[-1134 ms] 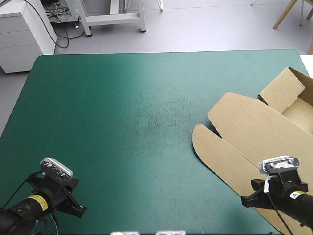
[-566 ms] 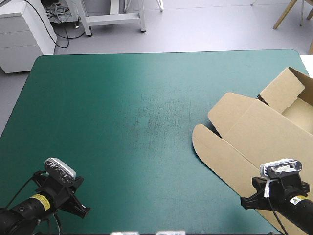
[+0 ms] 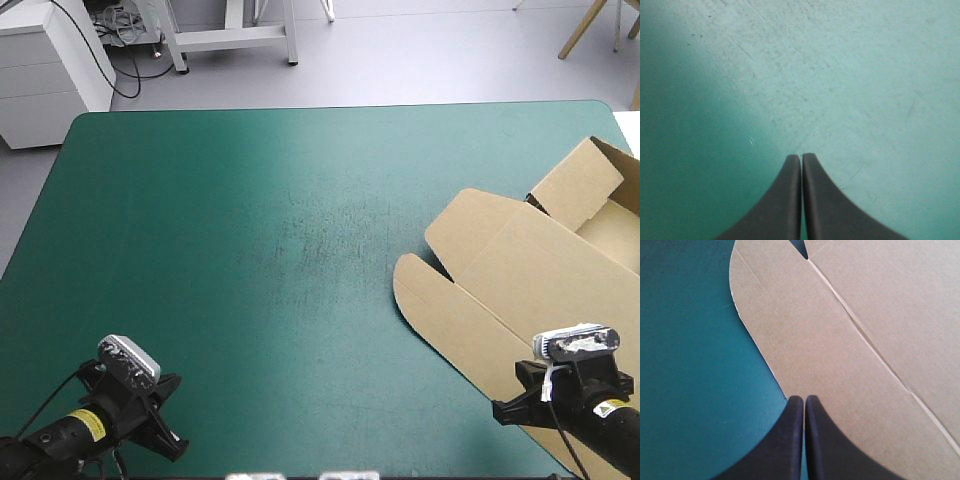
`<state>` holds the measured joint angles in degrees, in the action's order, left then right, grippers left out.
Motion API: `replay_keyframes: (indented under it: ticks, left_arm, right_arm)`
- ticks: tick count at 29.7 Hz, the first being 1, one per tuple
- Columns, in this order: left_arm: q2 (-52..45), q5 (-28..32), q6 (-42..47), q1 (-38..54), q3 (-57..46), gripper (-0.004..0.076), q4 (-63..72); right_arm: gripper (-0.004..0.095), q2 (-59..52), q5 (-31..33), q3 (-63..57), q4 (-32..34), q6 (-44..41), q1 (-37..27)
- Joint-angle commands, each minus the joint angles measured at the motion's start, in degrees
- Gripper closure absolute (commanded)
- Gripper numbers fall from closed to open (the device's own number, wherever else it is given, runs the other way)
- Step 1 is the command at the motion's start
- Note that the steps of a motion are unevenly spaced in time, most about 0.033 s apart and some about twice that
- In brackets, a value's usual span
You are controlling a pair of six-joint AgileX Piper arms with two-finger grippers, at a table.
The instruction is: Fold the box
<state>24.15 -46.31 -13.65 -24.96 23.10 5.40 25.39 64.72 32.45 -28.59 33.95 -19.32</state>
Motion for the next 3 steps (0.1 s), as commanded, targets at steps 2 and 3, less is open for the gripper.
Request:
replay_keyframes:
  ticks: [2, 3]
  left_arm:
    - [-4.92, 2.21, -0.09, -0.11, 2.27, 0.0734, 0.93]
    - [-6.32, 2.21, -0.09, -0.11, 2.27, 0.0734, 0.93]
  right_arm:
    - [0.0911, 0.34, -2.67, 1.38, -1.48, 0.01, 0.13]
    - [0.0911, 0.34, -2.67, 1.38, -1.48, 0.01, 0.13]
